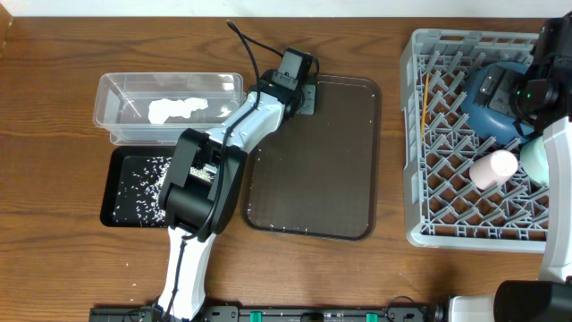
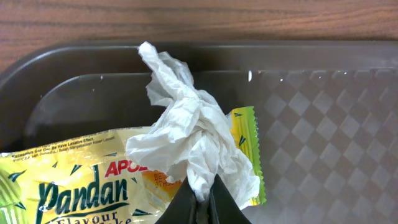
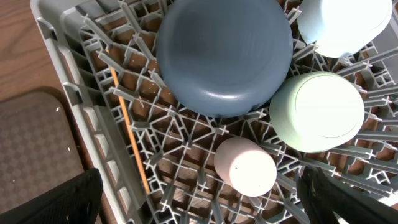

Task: Sort waste into correct bins and load items into the dishwasher rack
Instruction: 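Carry the tissue left and drop it into the clear container, then reach the left gripper to the yellow Pandan wrapper and grasp it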

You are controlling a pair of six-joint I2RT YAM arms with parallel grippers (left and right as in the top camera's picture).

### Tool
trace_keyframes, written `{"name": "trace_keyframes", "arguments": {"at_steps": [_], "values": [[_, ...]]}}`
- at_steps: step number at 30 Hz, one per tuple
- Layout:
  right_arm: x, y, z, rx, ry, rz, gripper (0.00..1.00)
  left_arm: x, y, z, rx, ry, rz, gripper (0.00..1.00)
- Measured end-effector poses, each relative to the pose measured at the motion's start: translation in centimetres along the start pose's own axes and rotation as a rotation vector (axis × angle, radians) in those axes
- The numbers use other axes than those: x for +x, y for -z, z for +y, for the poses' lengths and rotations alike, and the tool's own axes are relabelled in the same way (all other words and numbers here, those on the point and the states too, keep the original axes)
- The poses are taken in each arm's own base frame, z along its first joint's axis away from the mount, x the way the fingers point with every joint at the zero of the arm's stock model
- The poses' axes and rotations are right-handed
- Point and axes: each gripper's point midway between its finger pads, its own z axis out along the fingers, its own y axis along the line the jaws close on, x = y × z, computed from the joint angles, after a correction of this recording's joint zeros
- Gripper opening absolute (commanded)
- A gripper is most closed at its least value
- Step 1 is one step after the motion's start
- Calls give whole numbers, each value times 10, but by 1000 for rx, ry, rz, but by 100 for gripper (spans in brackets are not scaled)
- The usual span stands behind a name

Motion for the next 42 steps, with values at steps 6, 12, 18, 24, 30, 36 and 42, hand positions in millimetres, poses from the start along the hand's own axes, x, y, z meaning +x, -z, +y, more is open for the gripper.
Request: {"name": "trace_keyframes", "arguments": {"at_steps": [6,12,18,24,30,36,42], "values": [[0,0,0,0,0,0,99,-16,38,-5,8,15,-24,6],[0,0,0,0,0,0,99,-85,145,-13,34,29,-259,6],[0,0,0,0,0,0,99,-112,205,35,-124,94,-382,6],[0,0,0,0,0,0,99,-97,204,110,-307,212,-319,7],[0,0,0,0,0,0,99,-76,205,181,-419,431,-291,24],[0,0,0,0,0,0,99,-48,207,220,-489,600,-238,70],[0,0,0,0,0,0,99,-48,203,213,-441,643,-232,79]]}}
